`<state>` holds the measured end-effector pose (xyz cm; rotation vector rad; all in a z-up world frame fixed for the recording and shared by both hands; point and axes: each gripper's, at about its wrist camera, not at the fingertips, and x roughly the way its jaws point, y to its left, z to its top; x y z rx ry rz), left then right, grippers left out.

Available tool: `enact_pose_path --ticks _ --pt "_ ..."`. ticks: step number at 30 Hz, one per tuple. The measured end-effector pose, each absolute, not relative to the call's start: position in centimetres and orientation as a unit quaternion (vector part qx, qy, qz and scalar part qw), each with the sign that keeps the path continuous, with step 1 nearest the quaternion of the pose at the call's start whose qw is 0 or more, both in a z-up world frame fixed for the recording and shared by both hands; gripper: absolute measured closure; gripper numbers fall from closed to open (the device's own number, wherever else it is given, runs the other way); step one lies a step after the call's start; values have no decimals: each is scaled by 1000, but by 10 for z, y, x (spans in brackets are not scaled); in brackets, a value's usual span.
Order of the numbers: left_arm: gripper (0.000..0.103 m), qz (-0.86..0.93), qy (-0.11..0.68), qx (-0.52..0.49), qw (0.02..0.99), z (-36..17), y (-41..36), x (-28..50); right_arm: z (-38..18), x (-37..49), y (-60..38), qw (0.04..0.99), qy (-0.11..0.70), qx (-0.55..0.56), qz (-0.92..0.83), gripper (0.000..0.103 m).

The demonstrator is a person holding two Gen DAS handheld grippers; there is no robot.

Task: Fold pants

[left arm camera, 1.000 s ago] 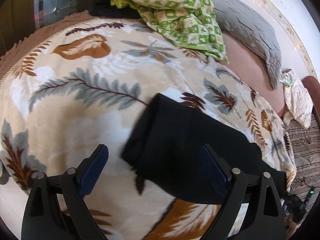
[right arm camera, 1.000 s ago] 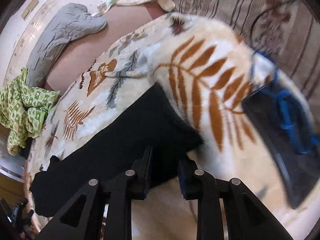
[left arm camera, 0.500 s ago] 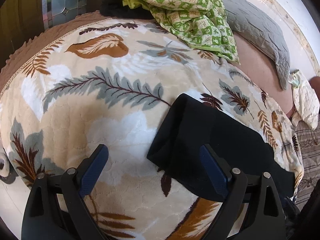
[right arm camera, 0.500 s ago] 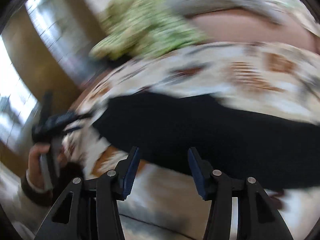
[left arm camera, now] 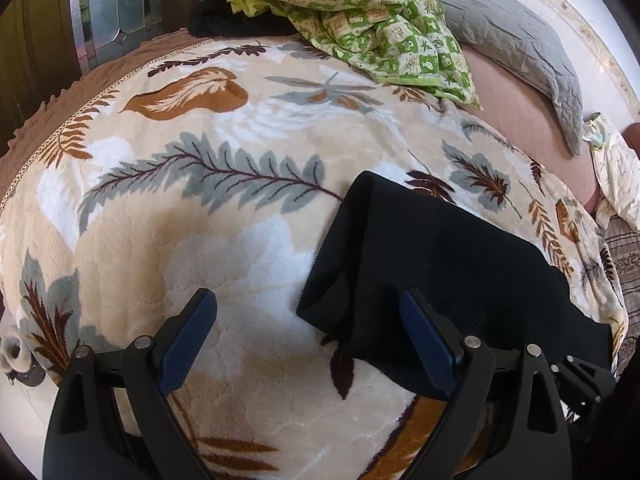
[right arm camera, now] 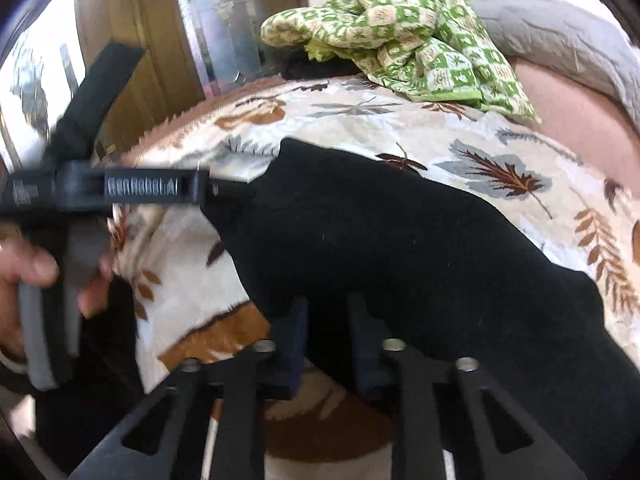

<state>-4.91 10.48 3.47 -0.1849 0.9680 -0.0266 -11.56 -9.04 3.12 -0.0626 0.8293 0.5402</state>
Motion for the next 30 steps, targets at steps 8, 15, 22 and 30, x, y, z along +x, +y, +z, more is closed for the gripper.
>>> enact_pose_path --ticks 8,15,22,30 --pt "10 -8 450 -75 890 42 105 -50 46 -122 -88 872 398 -7 285 97" --pt "10 -3 450 -68 890 44 106 -50 20 -126 -77 857 430 13 282 97" --pt "10 3 427 -53 903 61 104 -57 46 -127 -102 864 414 68 280 78" --pt "10 -1 390 -20 921 86 90 -64 58 -115 -140 885 402 82 219 71"
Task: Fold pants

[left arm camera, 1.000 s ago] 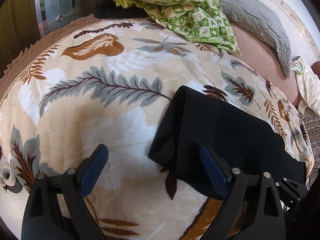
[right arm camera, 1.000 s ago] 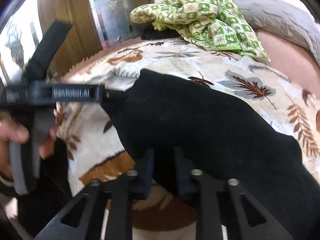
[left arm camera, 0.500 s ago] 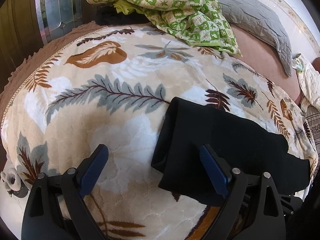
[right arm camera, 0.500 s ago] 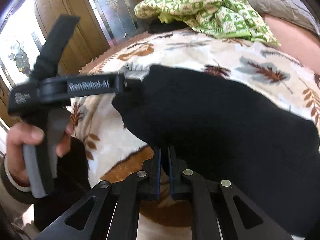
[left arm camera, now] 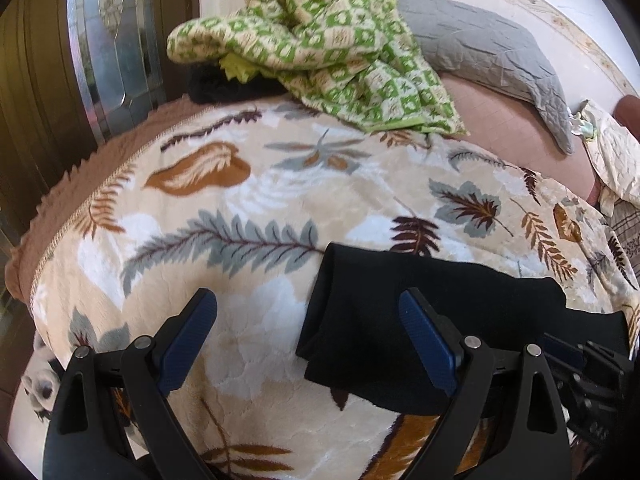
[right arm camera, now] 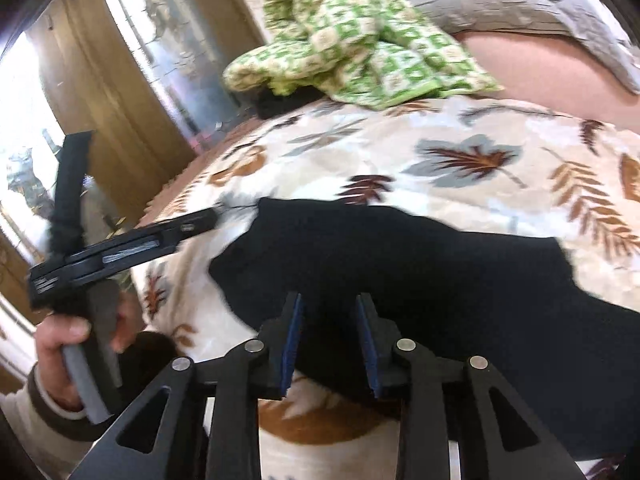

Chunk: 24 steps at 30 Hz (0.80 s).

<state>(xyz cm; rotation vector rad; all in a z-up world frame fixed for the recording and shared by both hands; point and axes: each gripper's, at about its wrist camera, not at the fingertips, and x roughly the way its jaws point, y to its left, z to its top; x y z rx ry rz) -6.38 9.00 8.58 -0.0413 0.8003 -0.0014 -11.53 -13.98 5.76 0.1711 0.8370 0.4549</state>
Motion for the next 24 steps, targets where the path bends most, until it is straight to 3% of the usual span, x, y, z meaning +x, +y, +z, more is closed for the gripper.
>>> enact_pose_path --ticks 8,24 --pt "10 -58 370 -36 926 97 66 -64 48 -99 -164 890 407 99 179 61" --pt "10 -49 447 -16 893 30 44 -29 21 -61 -180 891 416 119 135 61"
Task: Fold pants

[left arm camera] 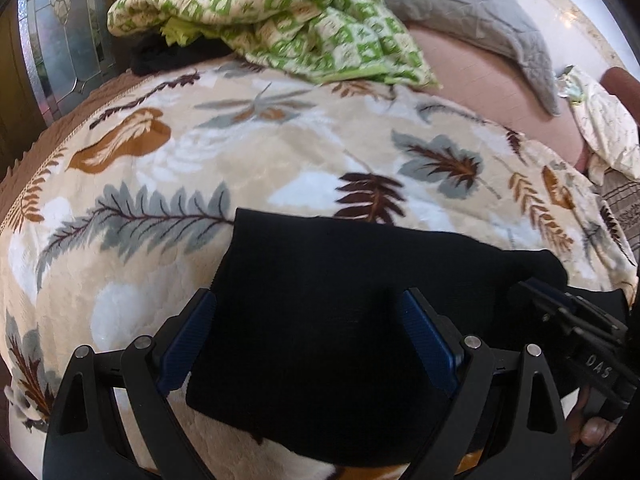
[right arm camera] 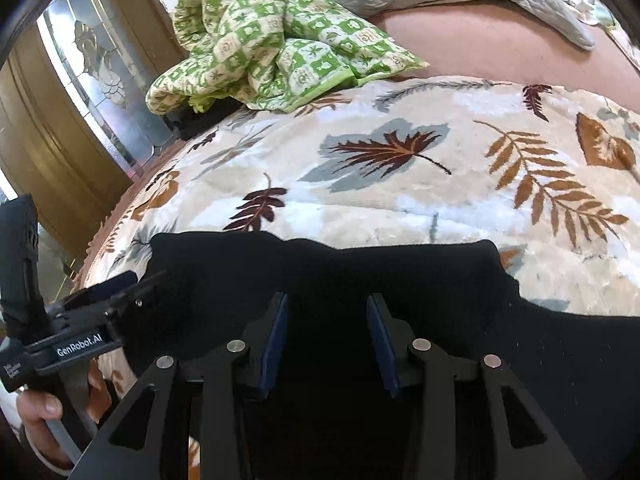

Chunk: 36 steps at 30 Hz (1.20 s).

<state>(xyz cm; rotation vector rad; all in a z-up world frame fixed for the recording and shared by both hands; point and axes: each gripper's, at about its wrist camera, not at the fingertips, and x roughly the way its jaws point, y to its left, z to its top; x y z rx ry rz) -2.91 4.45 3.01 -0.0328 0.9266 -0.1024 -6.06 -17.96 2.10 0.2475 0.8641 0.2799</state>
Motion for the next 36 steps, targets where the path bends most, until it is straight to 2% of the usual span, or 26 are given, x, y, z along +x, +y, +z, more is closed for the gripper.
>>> enact_pose_path --ticks 5,12,16,20,26,36 --pt "10 -43 456 -21 889 19 47 -23 15 -49 -180 888 423 125 133 61" --pt "10 -41 445 -10 894 29 45 -29 25 -56 -186 886 419 143 136 61" --pt "10 -44 425 4 904 43 40 -37 40 -76 -193 892 408 144 132 51" --pt "10 -57 412 8 909 57 33 -46 51 -97 -200 897 400 140 127 49" --pt "10 -78 406 5 911 65 16 -59 49 -122 -209 900 405 115 110 49" --pt "10 -101 426 18 899 44 -17 -73 31 -144 -238 896 421 122 76 49"
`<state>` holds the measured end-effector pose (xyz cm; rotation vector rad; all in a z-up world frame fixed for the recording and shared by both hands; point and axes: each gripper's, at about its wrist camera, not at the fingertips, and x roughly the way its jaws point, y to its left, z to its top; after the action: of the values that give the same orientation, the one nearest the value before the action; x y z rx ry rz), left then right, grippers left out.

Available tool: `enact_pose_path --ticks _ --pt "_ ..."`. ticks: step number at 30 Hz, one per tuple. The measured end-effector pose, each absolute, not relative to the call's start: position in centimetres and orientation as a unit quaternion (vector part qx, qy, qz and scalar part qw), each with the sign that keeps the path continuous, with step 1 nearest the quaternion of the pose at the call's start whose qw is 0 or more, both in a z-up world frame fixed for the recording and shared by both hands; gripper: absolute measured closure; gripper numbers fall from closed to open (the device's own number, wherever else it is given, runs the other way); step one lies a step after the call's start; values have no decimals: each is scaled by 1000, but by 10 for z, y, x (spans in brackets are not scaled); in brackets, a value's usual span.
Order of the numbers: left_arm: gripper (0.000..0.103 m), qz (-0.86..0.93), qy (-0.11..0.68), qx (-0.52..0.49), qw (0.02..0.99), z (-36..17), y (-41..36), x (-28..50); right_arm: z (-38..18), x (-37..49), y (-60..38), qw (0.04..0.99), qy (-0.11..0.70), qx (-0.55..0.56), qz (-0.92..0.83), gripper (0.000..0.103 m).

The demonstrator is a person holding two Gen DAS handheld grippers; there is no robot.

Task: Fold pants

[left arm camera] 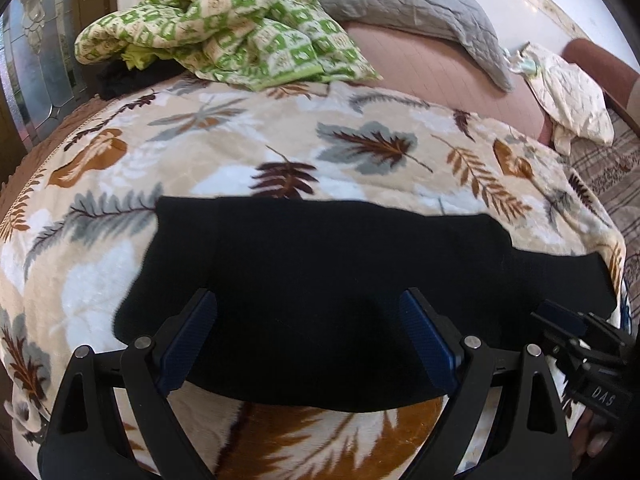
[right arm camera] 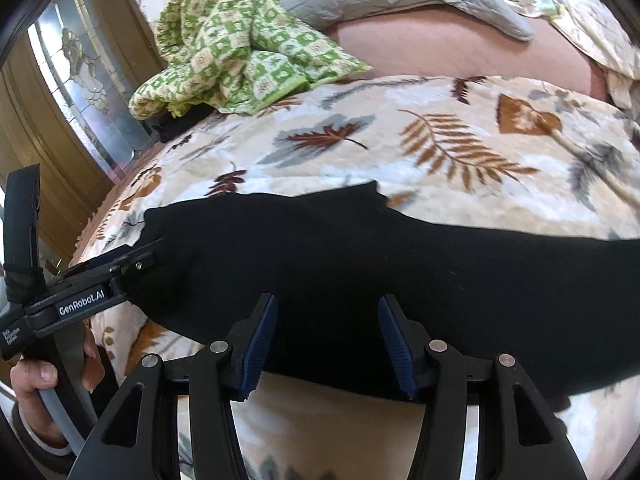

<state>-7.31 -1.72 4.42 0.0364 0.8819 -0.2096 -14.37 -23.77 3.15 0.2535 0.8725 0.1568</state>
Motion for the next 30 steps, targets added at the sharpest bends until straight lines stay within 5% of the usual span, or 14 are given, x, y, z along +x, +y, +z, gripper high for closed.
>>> enact_pose_path --ticks 30 --pt "10 -204 412 70 885 57 -131 -90 44 -205 -387 886 403 228 -23 39"
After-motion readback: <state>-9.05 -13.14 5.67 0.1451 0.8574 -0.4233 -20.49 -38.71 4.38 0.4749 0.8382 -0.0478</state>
